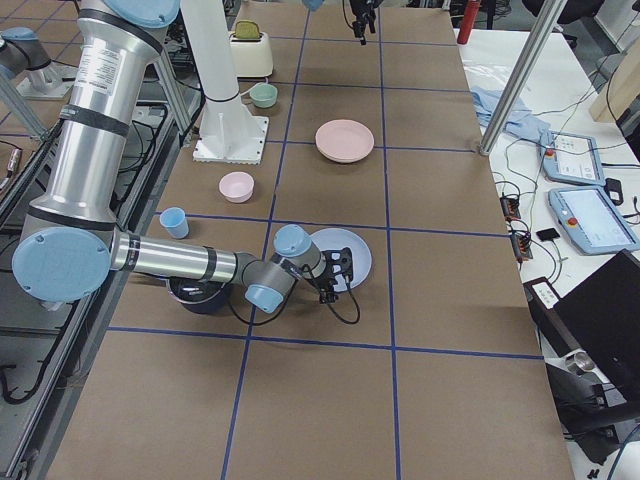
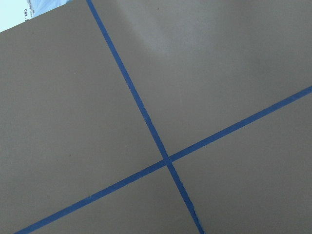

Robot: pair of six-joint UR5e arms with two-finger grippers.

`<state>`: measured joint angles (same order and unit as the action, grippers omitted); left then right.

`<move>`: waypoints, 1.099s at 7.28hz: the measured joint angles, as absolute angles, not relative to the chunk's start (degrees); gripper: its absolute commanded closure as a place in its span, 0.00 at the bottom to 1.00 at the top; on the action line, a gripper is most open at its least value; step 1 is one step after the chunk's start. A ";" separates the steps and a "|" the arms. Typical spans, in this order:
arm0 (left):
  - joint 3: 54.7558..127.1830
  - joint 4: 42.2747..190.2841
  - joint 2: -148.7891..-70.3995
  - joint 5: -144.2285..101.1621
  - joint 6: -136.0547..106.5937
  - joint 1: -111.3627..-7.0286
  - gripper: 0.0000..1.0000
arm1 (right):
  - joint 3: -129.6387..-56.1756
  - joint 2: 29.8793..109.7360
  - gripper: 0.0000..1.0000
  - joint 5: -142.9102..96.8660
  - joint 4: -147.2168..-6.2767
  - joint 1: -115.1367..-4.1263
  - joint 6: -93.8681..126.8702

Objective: Stack three plates with pink and blue
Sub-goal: 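Grasp the light blue plate rim with the right gripper and lift it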

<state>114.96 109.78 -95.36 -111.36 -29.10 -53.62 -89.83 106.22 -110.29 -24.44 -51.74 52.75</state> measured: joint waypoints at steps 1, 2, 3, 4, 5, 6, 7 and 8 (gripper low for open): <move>114.96 109.78 -95.36 -111.36 -29.14 -53.58 0.00 | -89.79 106.17 1.00 -110.28 -24.44 -51.53 52.79; 114.96 109.80 -95.36 -111.36 -29.17 -53.56 0.00 | -89.98 106.13 1.00 -110.34 -24.44 -51.49 52.81; 114.96 109.82 -95.39 -111.36 -29.18 -53.54 0.00 | -91.04 106.11 1.00 -110.62 -24.49 -51.54 52.84; 114.96 109.80 -95.42 -111.36 -29.18 -53.54 0.00 | -93.00 105.96 1.00 -111.43 -24.75 -51.61 53.29; 114.96 109.78 -95.43 -111.36 -29.18 -53.57 0.00 | -95.02 105.08 1.00 -112.96 -25.35 -52.14 54.79; 114.96 109.78 -95.45 -111.36 -29.18 -53.60 0.00 | -97.15 102.68 1.00 -114.56 -27.30 -53.13 57.82; 114.93 109.77 -95.43 -111.38 -29.20 -53.64 0.00 | -99.77 98.66 1.00 -115.55 -31.59 -53.81 62.29; 114.92 109.78 -95.37 -111.50 -29.18 -53.83 0.00 | -102.63 92.64 1.00 -115.84 -38.03 -54.09 68.22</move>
